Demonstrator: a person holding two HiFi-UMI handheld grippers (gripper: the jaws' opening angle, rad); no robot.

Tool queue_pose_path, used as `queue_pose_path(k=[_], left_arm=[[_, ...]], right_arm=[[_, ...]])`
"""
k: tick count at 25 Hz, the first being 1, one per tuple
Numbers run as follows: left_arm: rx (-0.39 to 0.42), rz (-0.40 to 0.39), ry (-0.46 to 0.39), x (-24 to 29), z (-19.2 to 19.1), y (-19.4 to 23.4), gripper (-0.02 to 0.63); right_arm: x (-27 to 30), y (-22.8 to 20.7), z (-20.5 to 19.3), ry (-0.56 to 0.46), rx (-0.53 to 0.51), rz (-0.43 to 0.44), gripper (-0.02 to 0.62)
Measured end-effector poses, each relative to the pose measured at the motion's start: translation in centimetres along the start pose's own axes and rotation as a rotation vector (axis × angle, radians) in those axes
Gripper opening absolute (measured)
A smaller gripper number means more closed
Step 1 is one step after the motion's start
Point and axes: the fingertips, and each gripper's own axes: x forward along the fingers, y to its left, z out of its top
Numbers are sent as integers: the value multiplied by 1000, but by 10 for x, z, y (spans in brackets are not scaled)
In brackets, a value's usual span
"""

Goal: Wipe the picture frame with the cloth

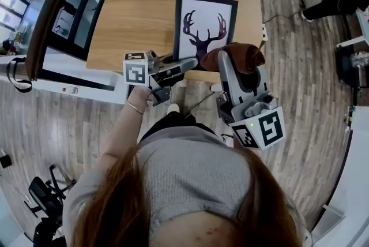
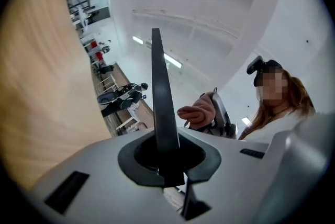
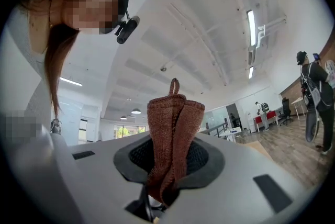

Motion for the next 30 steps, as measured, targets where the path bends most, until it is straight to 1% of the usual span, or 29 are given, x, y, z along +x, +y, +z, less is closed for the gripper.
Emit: queue_pose_path(k=[2, 3, 7, 13, 14, 16, 18, 21, 23, 24, 27, 30], left_arm=[[82, -32, 7, 14, 20, -20, 49], [110, -53, 4, 20, 29, -30, 49], [187, -123, -15, 41, 56, -61, 48], [327, -154, 19, 62, 84, -87, 48], [342, -163, 23, 65, 89, -89, 48], [347, -175, 32, 72, 97, -93, 48], [358, -172, 36, 84, 107, -100, 48], [383, -194, 33, 121, 133, -129, 46], [400, -202, 47, 148, 149, -149, 46], [409, -199, 62, 156, 153, -154, 46], [456, -164, 93, 159, 157, -152, 46], [497, -147, 82, 154, 162, -146, 46]], right_arm=[[-1, 2, 11, -26, -9, 6, 97], [-1, 3, 16, -39, -16, 10, 97], [-5, 7, 36, -83, -47, 28, 97], [-9, 10, 58, -137, -83, 44, 97], [-8, 9, 62, -145, -94, 50, 97], [-5, 6, 71, -152, -109, 63, 97], [-6, 0, 89, -164, -111, 69, 97], [-12, -16, 143, -200, -112, 79, 97], [-17, -21, 180, -209, -130, 110, 97], [-19, -20, 191, -209, -149, 128, 97], [-22, -10, 201, -218, -218, 152, 97], [-19, -4, 202, -237, -250, 142, 97]])
